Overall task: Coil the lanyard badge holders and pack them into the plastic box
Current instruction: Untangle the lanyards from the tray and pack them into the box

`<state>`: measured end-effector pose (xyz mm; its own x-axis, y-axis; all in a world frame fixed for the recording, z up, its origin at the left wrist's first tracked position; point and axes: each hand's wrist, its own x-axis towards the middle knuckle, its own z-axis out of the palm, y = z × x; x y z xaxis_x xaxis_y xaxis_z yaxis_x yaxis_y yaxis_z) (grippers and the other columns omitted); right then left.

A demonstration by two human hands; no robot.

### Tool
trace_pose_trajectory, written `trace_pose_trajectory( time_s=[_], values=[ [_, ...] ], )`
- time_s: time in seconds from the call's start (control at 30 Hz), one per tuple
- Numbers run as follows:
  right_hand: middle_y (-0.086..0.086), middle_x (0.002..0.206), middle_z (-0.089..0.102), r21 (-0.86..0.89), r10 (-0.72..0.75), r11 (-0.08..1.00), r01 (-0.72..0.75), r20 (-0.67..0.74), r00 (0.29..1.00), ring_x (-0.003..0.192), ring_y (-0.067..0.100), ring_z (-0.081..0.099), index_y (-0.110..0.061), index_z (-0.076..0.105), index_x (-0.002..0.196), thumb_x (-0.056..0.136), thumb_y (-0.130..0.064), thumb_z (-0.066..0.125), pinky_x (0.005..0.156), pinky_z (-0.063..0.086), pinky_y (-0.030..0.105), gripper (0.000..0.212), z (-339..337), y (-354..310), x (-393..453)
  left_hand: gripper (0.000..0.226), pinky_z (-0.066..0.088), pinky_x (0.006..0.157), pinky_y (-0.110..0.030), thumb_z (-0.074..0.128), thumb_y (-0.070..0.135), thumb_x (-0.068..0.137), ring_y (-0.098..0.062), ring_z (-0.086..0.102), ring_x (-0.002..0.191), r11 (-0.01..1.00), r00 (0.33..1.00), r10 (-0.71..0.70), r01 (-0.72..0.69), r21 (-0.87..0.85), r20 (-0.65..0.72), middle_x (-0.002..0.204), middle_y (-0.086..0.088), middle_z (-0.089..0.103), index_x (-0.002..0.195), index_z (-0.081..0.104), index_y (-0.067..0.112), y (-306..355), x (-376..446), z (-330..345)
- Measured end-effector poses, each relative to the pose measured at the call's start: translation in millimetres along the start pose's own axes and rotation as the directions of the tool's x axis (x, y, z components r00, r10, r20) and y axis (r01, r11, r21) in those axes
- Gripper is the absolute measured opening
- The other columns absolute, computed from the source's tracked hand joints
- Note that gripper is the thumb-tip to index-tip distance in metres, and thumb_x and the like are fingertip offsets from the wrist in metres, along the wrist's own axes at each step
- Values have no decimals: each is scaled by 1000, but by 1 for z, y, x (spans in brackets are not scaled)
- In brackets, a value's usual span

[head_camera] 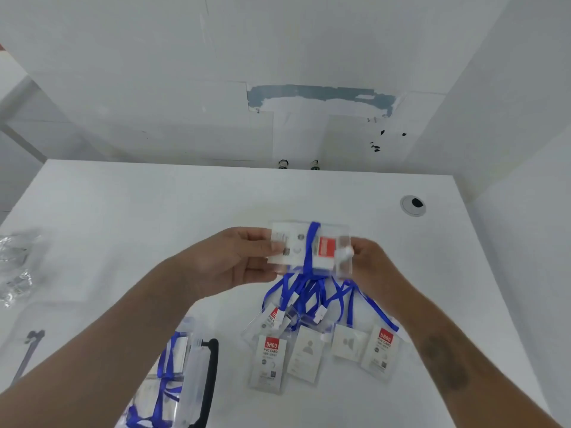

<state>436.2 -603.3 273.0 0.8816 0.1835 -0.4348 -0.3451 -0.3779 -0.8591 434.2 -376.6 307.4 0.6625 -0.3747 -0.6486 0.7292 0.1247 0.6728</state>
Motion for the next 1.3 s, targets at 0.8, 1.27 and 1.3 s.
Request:
trace_pose_trajectory(
  time_s=[0.8, 1.27, 1.3],
  values=[
    [8, 90, 72, 591, 183, 760, -271, 206, 961, 86, 24, 67, -13, 73, 100, 89, -37, 61, 68, 58, 34, 28, 36, -14, -16, 24, 61, 63, -26, 68, 14, 75, -19, 74, 72, 997, 998, 63, -63, 47, -8, 96, -12, 76, 98, 73, 10, -20, -38, -7],
    [-16, 84, 66, -599, -165, 781, 175, 72, 984, 73, 1, 56, -30, 71, 98, 98, -33, 53, 66, 43, 17, 18, 49, -37, -84, 6, 60, 57, -21, 73, 9, 87, -14, 74, 62, 950, 845, 251, -122, 288, -471, 81, 0, 75, 87, 69, 14, -38, -34, -8],
    [-15, 89, 68, -674, -251, 706, 219, 52, 967, 80, 2, 57, -32, 73, 100, 95, -35, 58, 73, 46, 19, 16, 46, -46, -82, 7, 60, 57, -21, 73, 9, 87, -14, 74, 62, 946, 855, 241, -101, 309, -460, 82, 0, 75, 87, 69, 14, -38, -37, -9]
  ],
)
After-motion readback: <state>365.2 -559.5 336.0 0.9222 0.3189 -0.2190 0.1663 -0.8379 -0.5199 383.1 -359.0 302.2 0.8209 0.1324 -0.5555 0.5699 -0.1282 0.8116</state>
